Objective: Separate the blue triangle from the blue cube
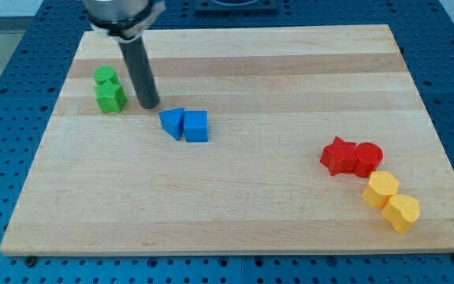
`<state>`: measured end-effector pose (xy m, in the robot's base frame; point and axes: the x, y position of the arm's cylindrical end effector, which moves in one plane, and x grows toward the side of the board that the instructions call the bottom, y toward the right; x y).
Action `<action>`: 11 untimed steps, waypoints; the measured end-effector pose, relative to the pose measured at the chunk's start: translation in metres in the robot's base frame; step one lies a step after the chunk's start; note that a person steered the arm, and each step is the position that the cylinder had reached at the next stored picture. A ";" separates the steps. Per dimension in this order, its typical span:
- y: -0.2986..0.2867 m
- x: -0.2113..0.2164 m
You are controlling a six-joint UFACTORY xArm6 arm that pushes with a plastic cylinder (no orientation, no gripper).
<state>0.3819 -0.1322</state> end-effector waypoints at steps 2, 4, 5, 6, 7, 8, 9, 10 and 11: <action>-0.008 0.006; 0.024 0.048; 0.055 0.064; 0.056 0.064; 0.056 0.064; 0.069 0.070; 0.085 0.089; 0.086 0.090; 0.108 0.087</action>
